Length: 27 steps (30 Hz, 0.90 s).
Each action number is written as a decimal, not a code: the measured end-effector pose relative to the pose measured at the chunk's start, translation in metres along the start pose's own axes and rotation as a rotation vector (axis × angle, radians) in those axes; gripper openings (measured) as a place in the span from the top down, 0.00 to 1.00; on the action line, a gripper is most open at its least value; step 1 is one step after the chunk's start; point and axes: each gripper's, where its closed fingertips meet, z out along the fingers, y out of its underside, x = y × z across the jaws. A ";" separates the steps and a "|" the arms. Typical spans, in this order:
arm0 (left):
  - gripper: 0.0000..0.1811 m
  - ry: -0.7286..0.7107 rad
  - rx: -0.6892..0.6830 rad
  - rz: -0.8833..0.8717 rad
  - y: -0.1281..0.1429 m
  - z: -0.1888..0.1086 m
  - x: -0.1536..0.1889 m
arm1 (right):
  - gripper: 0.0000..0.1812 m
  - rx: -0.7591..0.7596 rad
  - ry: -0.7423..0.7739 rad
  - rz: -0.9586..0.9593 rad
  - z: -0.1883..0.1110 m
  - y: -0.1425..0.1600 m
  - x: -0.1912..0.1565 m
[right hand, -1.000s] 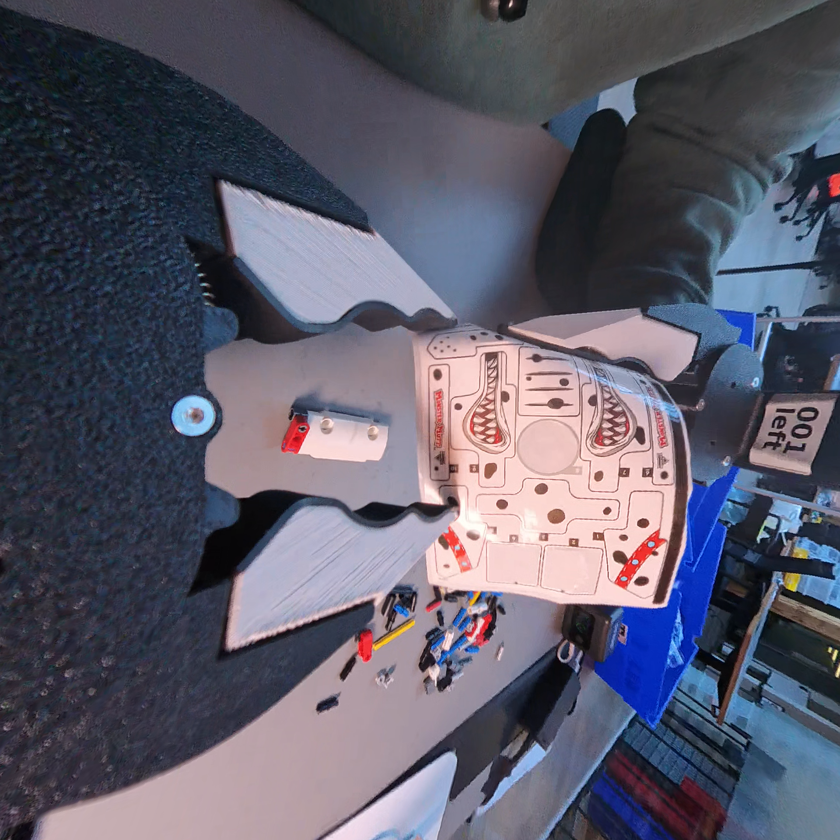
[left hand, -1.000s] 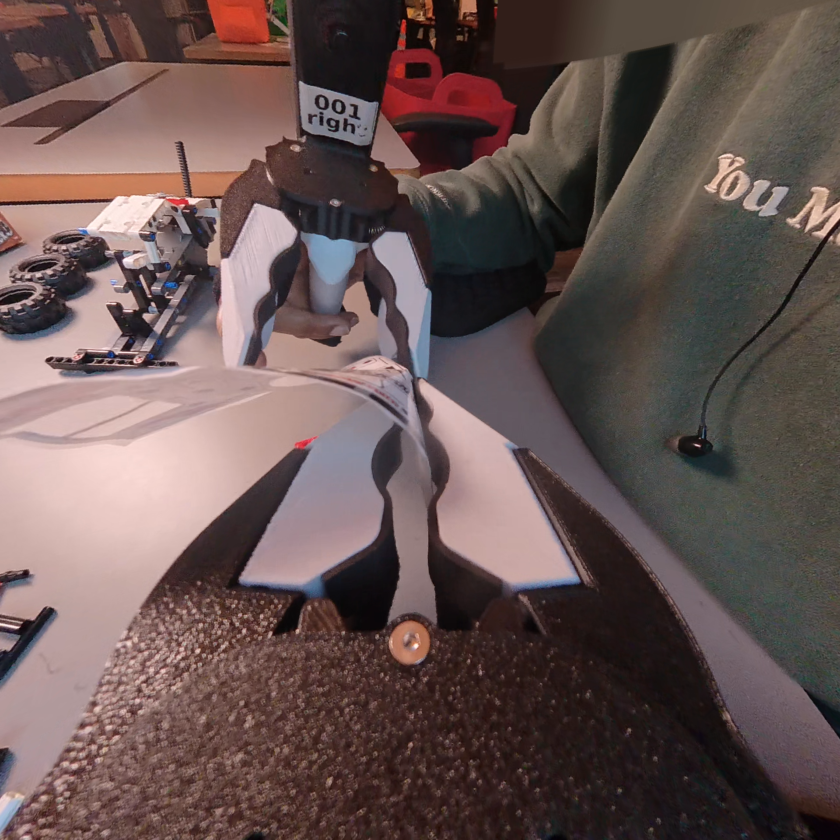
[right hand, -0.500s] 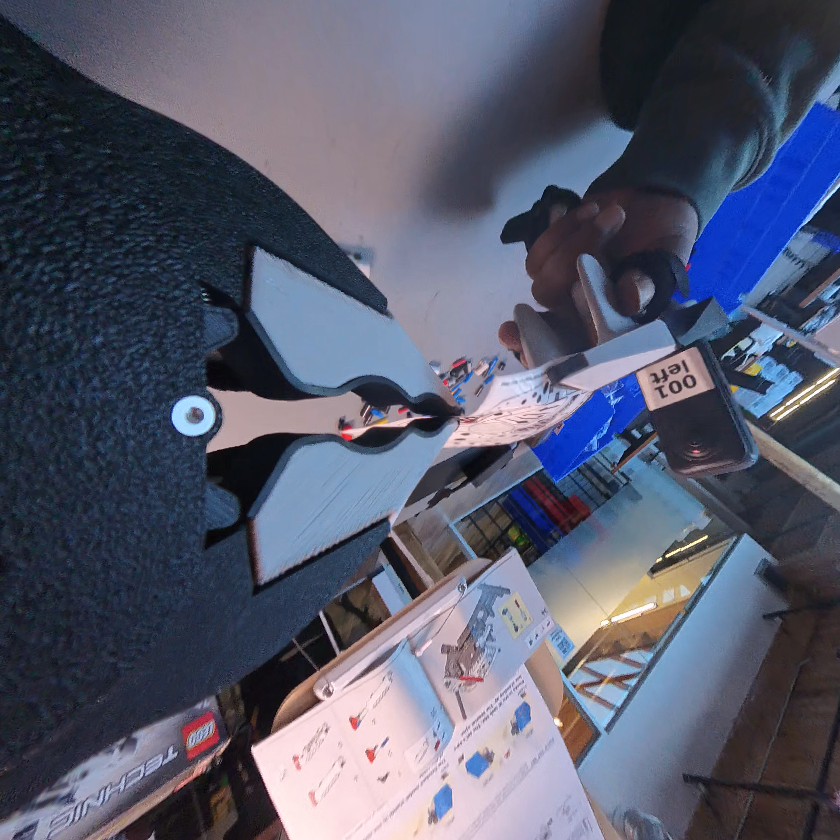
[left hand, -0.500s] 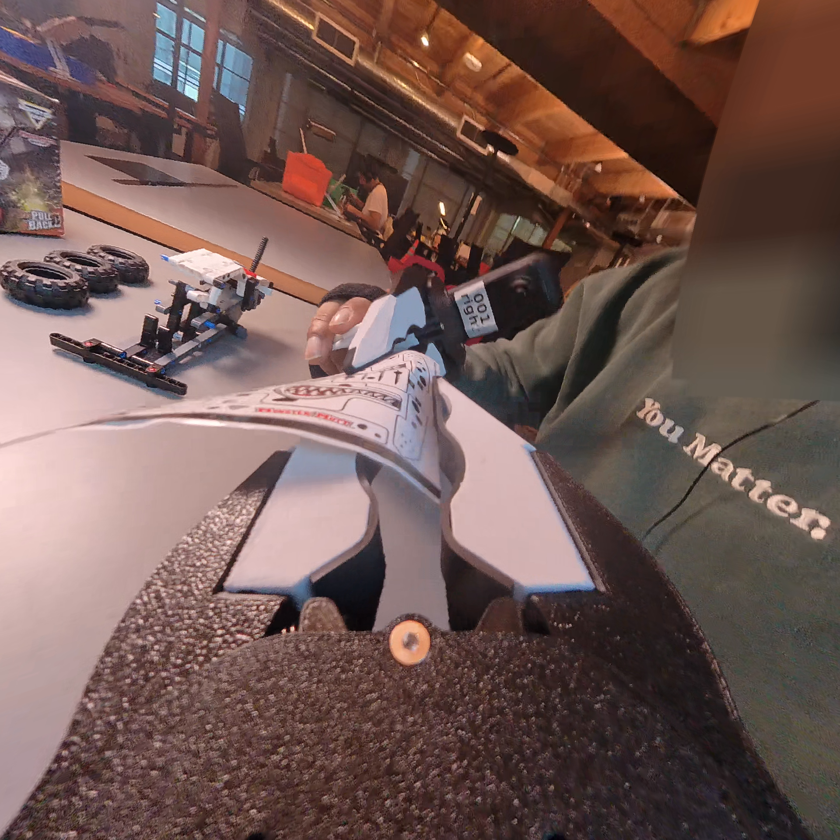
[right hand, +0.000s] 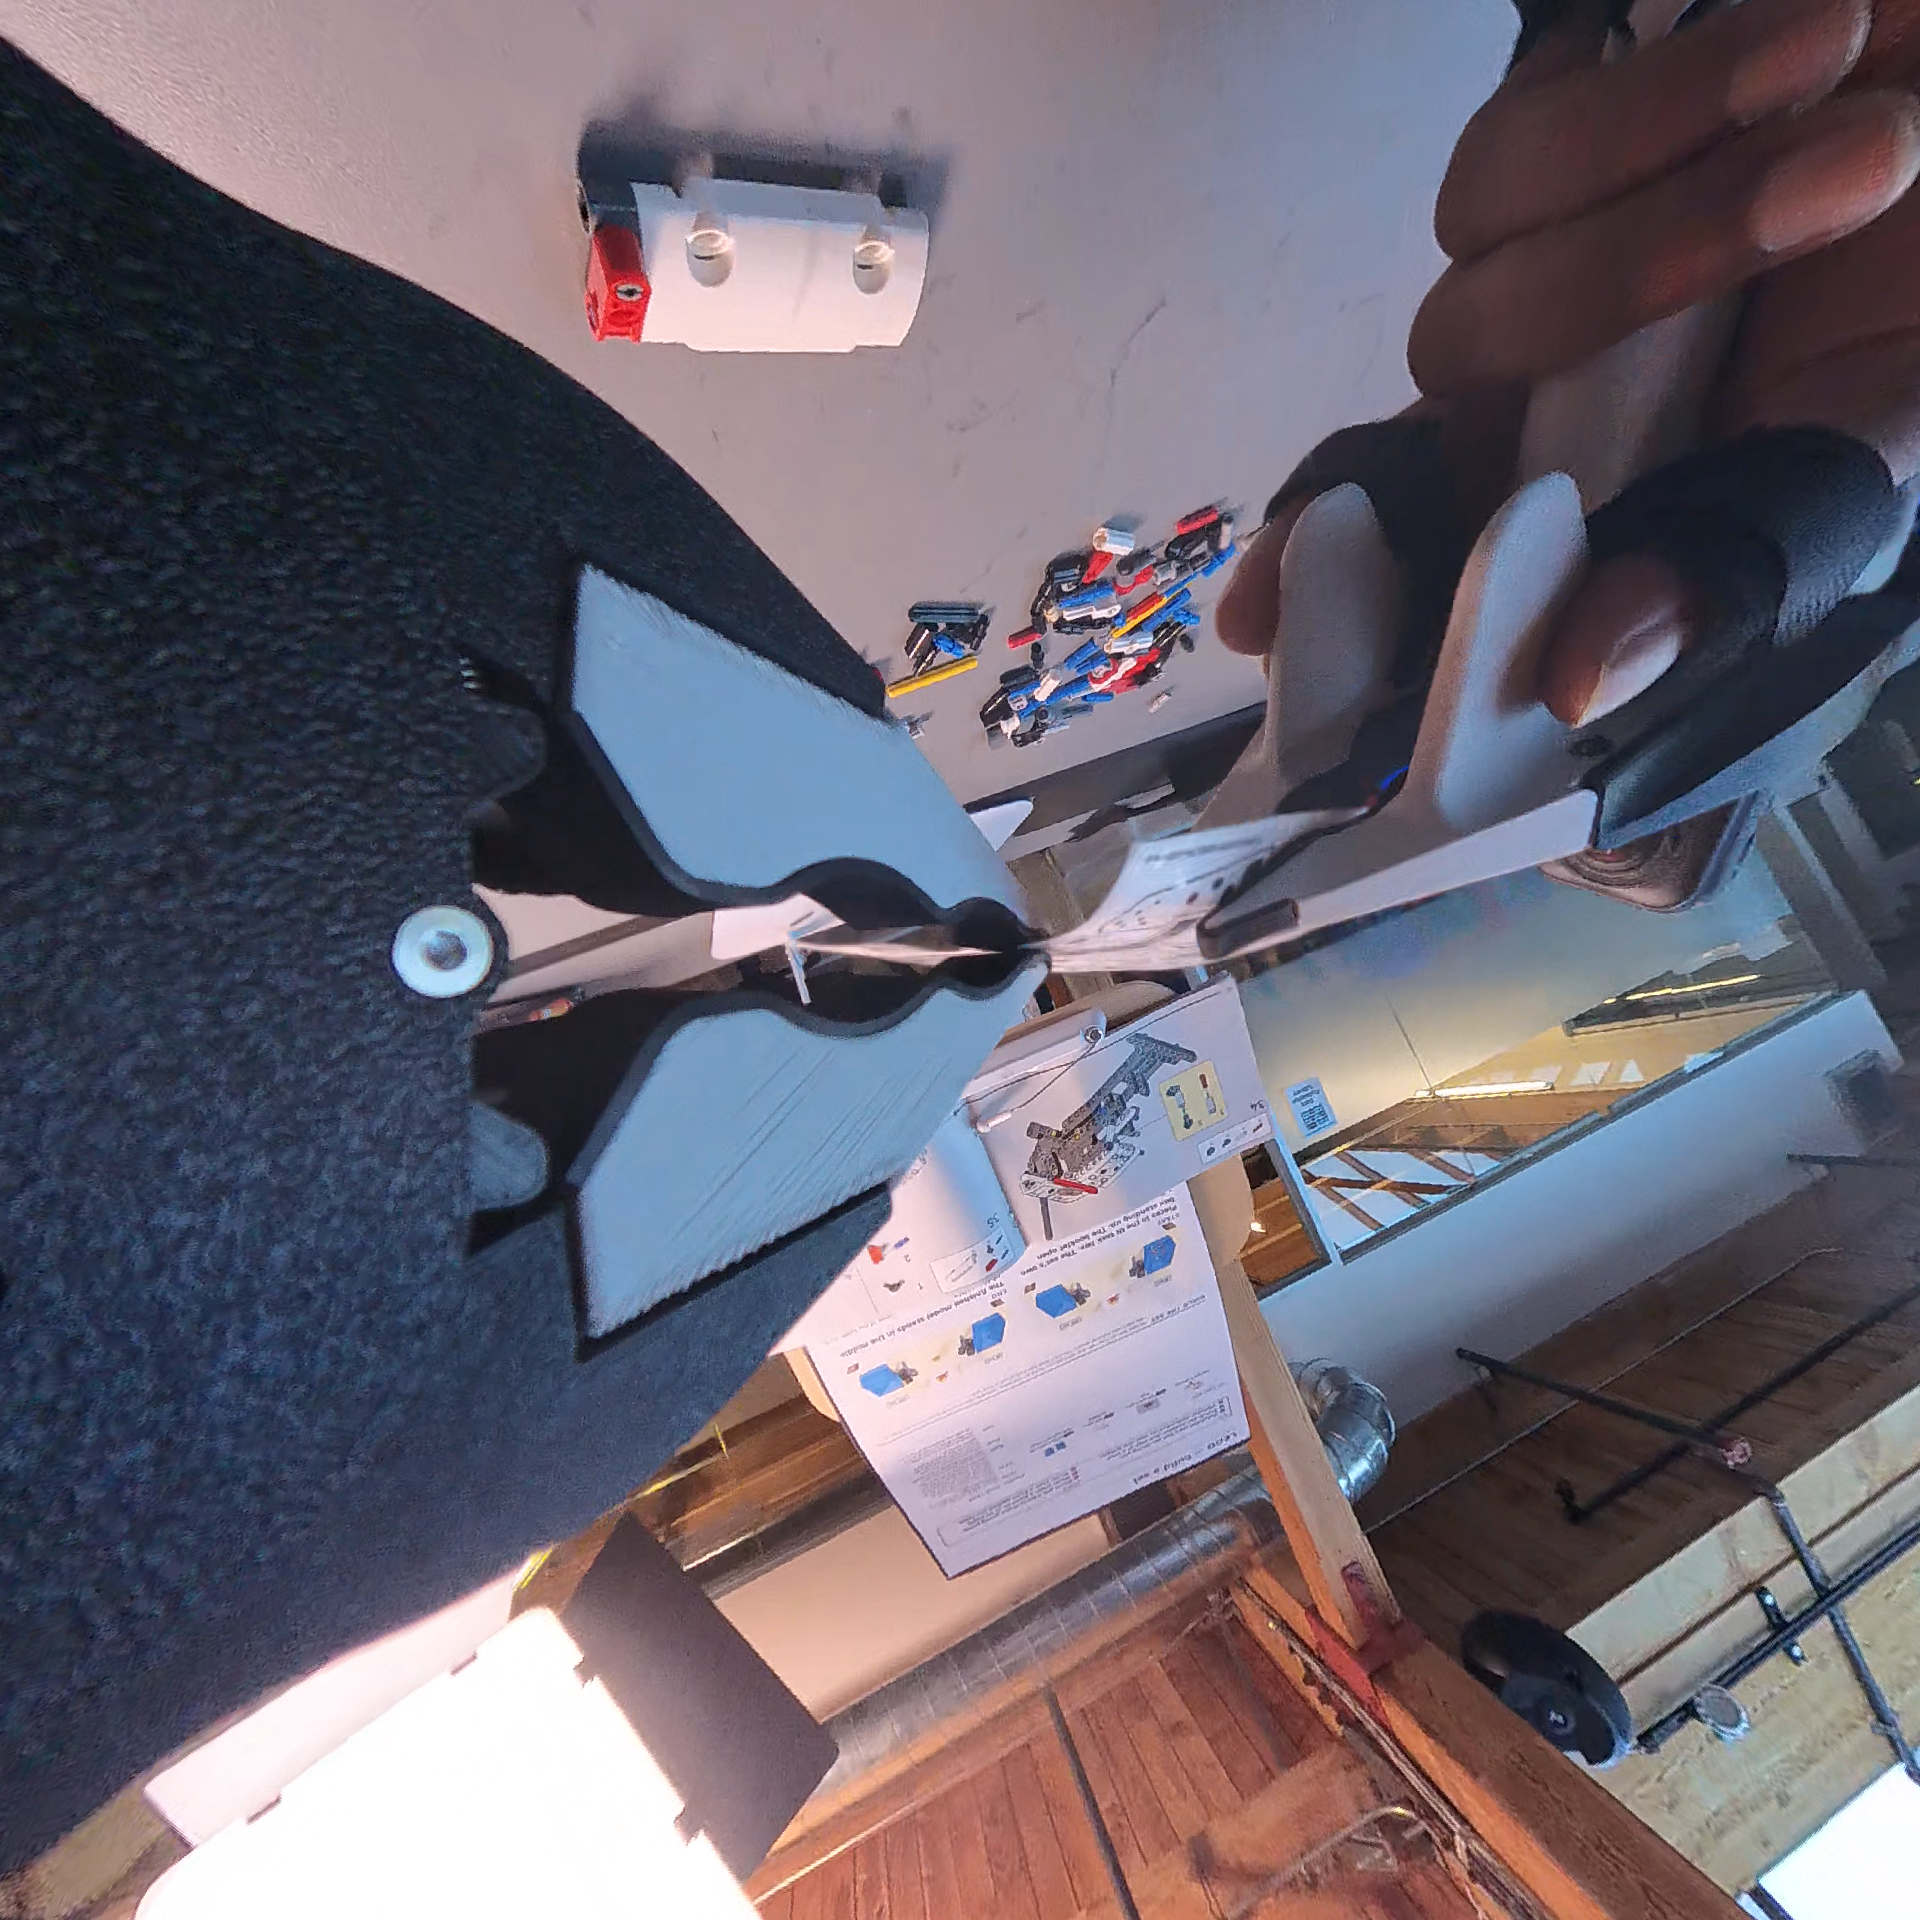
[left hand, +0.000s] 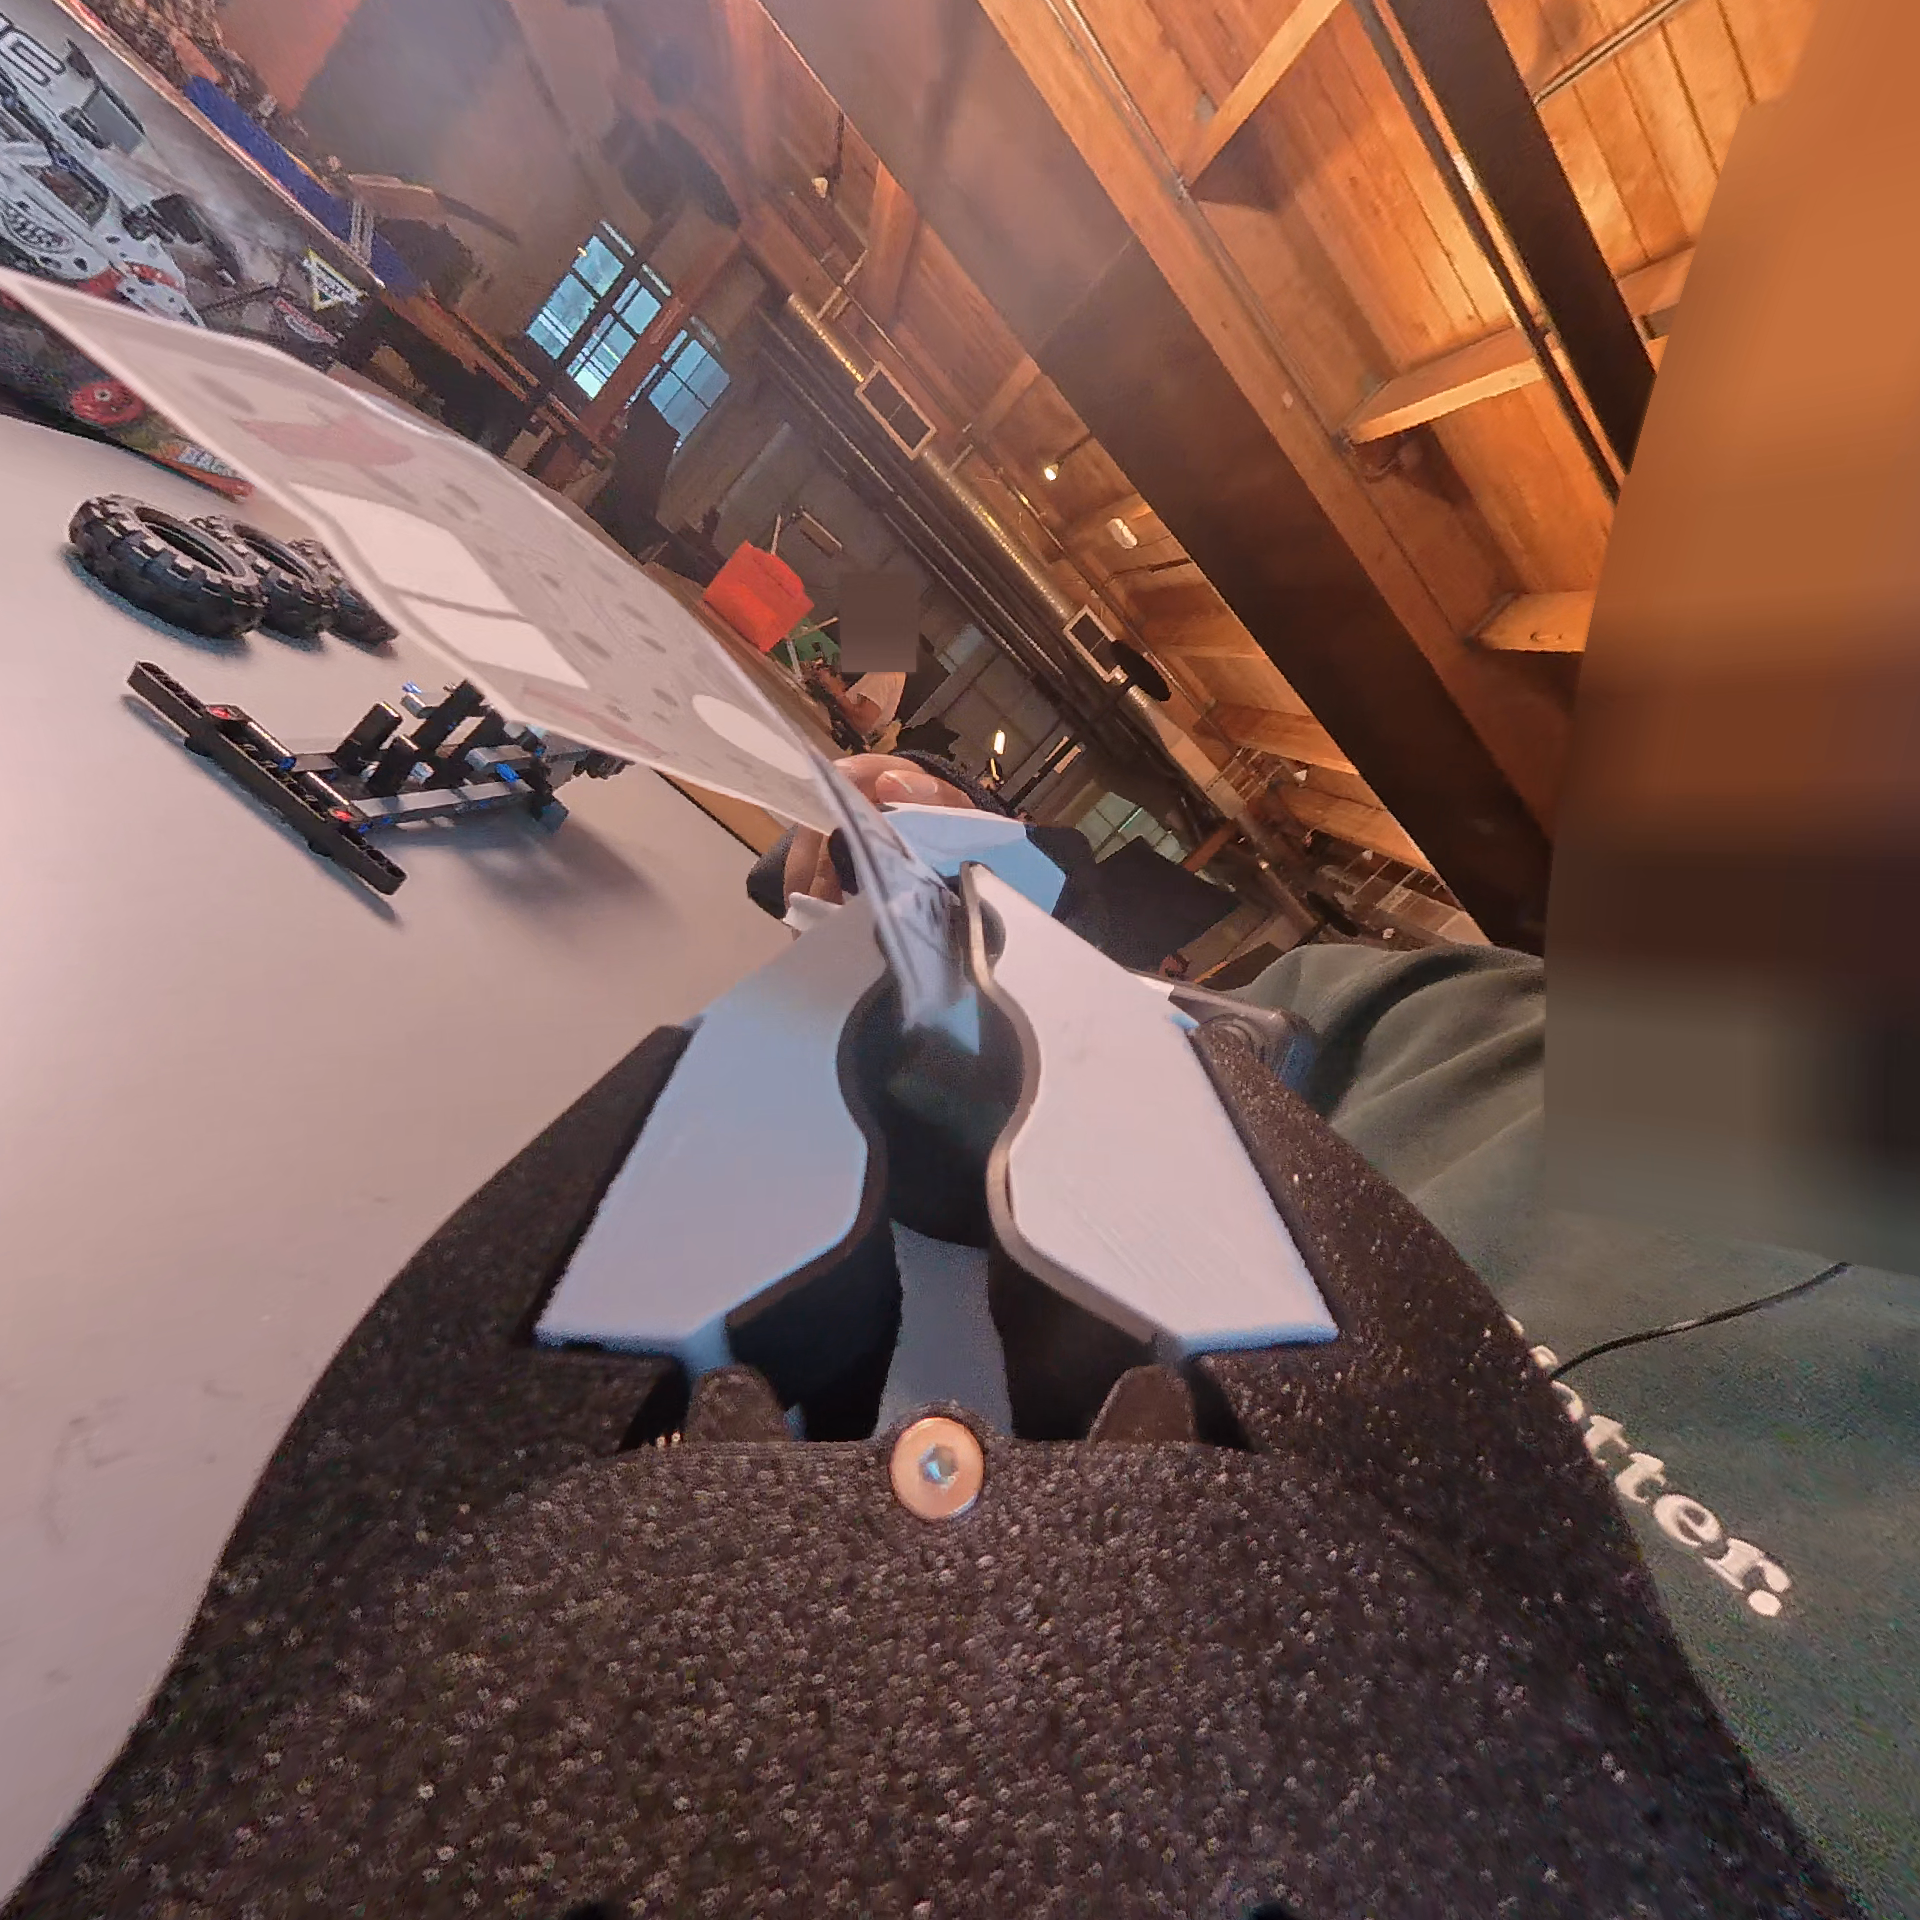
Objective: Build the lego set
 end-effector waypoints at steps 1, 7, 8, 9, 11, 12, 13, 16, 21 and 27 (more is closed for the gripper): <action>0.99 -0.009 -0.009 0.019 0.000 0.000 0.000 | 1.00 0.004 0.003 -0.002 -0.001 0.000 0.001; 1.00 0.020 -0.100 0.263 0.007 -0.001 0.014 | 1.00 0.139 -0.276 0.628 -0.006 -0.015 -0.010; 1.00 0.027 -0.127 0.330 0.009 -0.002 0.018 | 1.00 0.174 -0.360 0.801 -0.008 -0.020 -0.011; 1.00 0.029 -0.153 0.395 0.012 -0.001 0.022 | 1.00 0.203 -0.447 0.964 -0.011 -0.024 -0.012; 1.00 0.050 -0.183 0.485 0.015 -0.001 0.031 | 1.00 0.273 -0.578 1.200 -0.016 -0.031 -0.010; 1.00 0.048 -0.188 0.513 0.015 -0.002 0.033 | 1.00 0.281 -0.623 1.282 -0.017 -0.032 -0.010; 1.00 0.033 -0.193 0.537 0.015 -0.002 0.033 | 1.00 0.285 -0.658 1.327 -0.018 -0.033 -0.011; 1.00 0.001 -0.183 0.559 0.011 -0.003 0.031 | 1.00 0.317 -0.732 1.334 -0.024 -0.043 -0.017; 1.00 -0.008 -0.190 0.561 0.012 -0.002 0.031 | 1.00 0.389 -0.718 1.259 -0.031 -0.057 -0.015; 1.00 -0.118 -0.253 0.632 0.017 -0.001 0.018 | 1.00 0.376 -0.674 1.110 -0.031 -0.049 -0.022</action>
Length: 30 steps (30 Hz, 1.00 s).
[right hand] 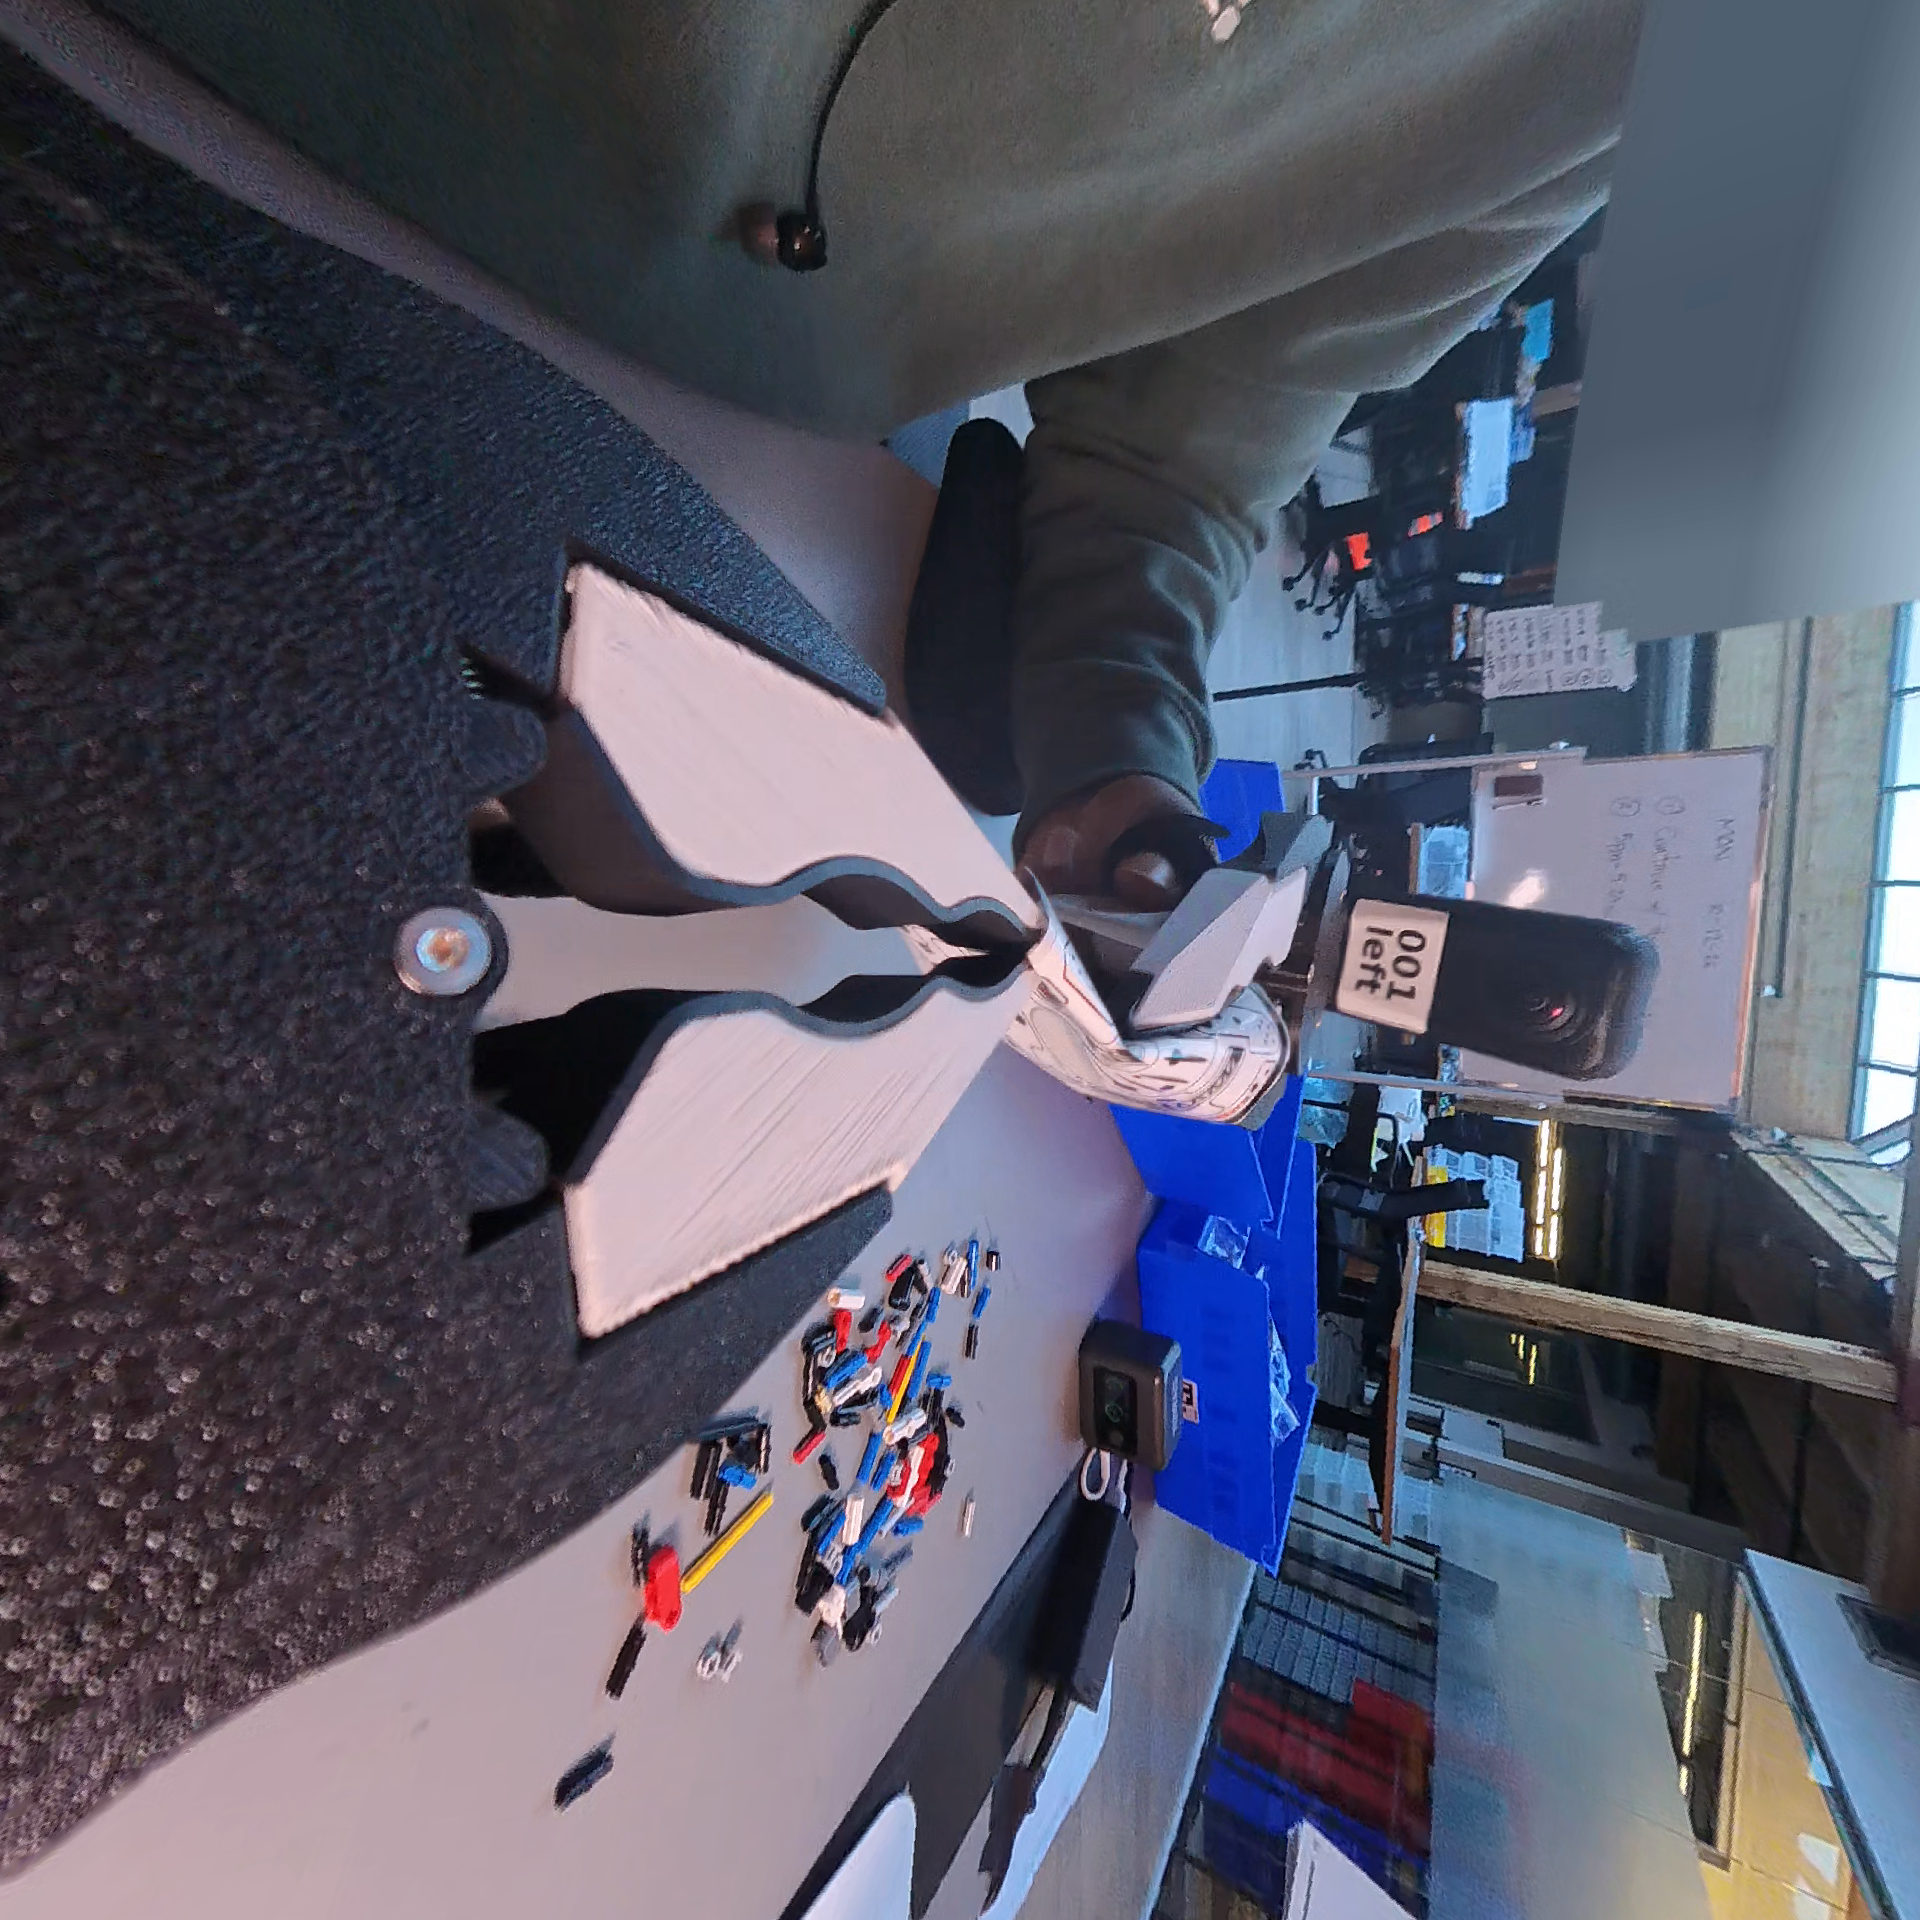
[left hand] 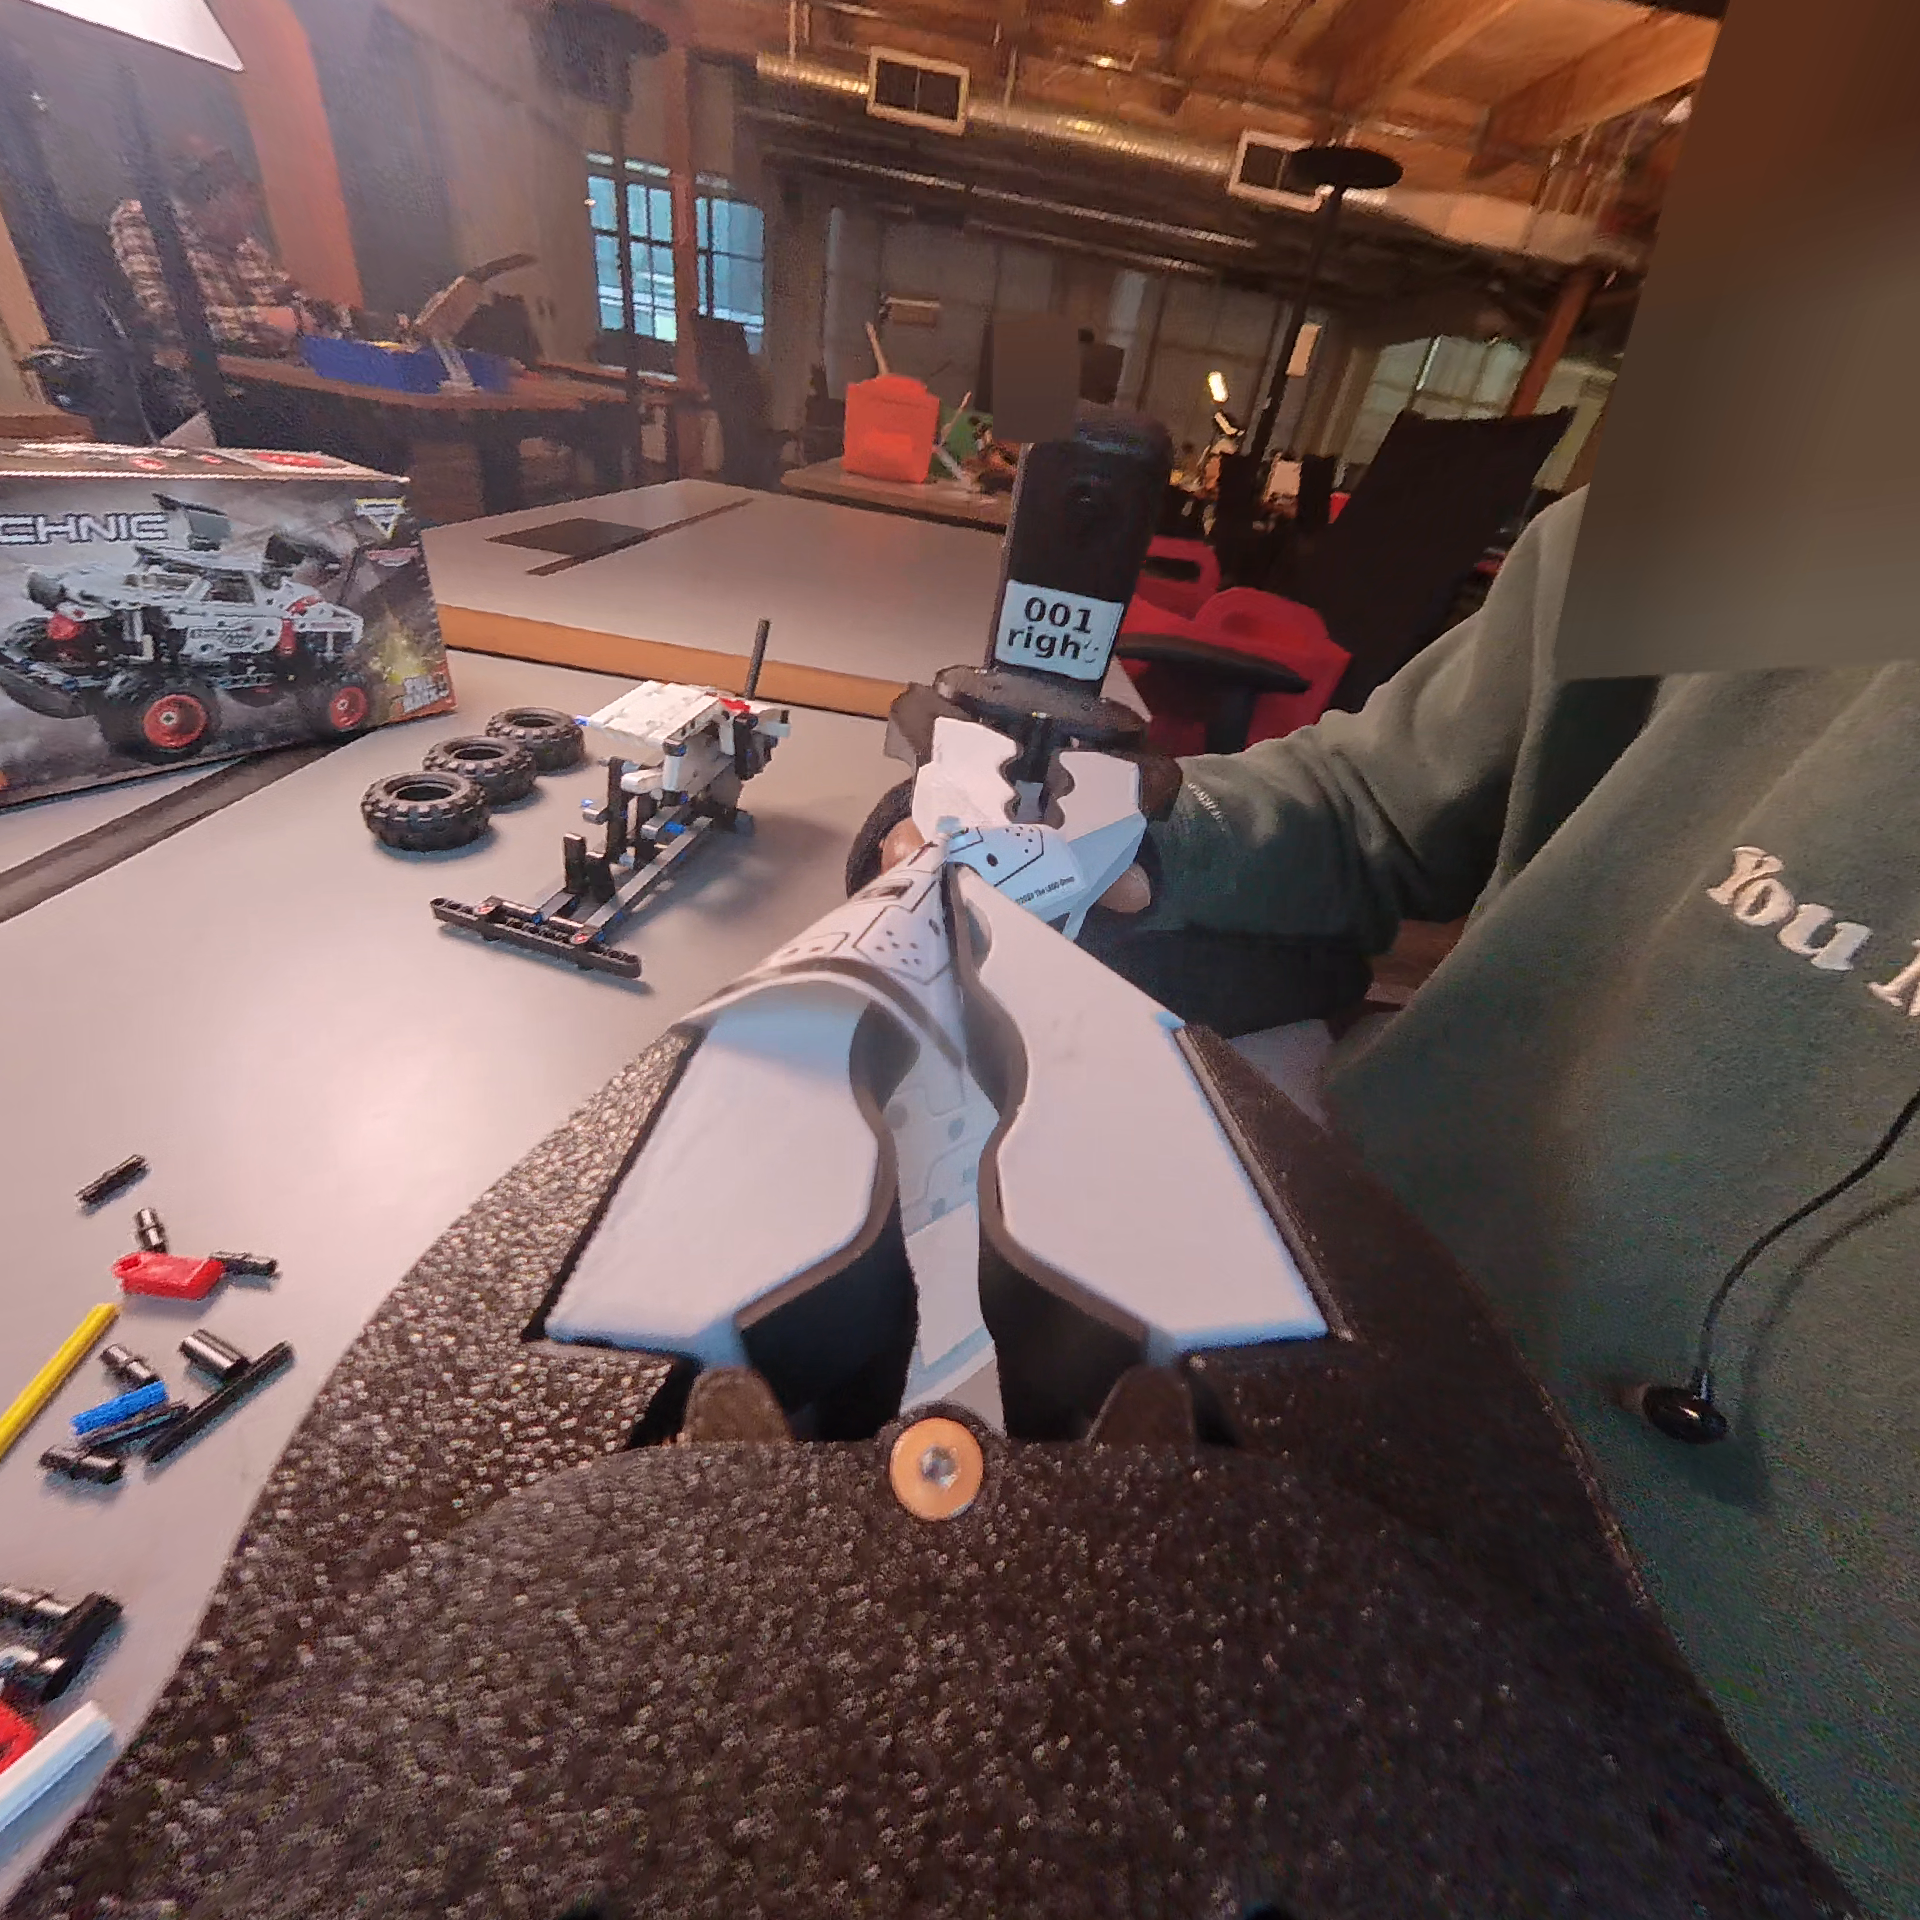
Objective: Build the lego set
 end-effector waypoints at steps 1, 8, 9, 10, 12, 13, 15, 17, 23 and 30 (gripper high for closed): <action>1.00 -0.019 -0.018 0.007 0.002 0.001 -0.002 | 1.00 -0.022 0.007 -0.013 -0.001 0.004 0.002; 1.00 -0.051 -0.083 0.028 0.010 0.000 -0.007 | 0.70 -0.067 -0.086 0.155 -0.017 -0.002 0.006; 1.00 -0.051 -0.102 0.039 0.013 0.001 -0.007 | 0.74 -0.048 -0.066 0.164 -0.019 -0.007 0.011; 1.00 -0.055 -0.123 0.055 0.015 0.002 -0.006 | 0.81 -0.046 -0.034 0.170 -0.019 -0.009 0.016; 1.00 -0.065 -0.168 0.089 0.022 0.004 -0.005 | 0.87 -0.091 0.014 0.127 -0.018 -0.002 0.021; 1.00 -0.071 -0.183 0.099 0.024 0.006 -0.005 | 0.87 -0.138 0.031 0.078 -0.016 0.005 0.020; 1.00 -0.080 -0.209 0.108 0.028 0.007 -0.005 | 0.86 -0.218 0.056 -0.037 -0.013 0.017 0.018; 1.00 -0.089 -0.233 0.124 0.032 0.008 -0.006 | 0.89 -0.242 0.069 -0.094 -0.010 0.021 0.016; 1.00 -0.091 -0.280 0.164 0.040 0.010 -0.004 | 0.96 -0.256 0.028 -0.055 -0.010 0.027 0.012; 1.00 -0.093 -0.324 0.214 0.045 0.011 -0.002 | 0.98 -0.217 -0.069 0.134 -0.012 0.030 0.008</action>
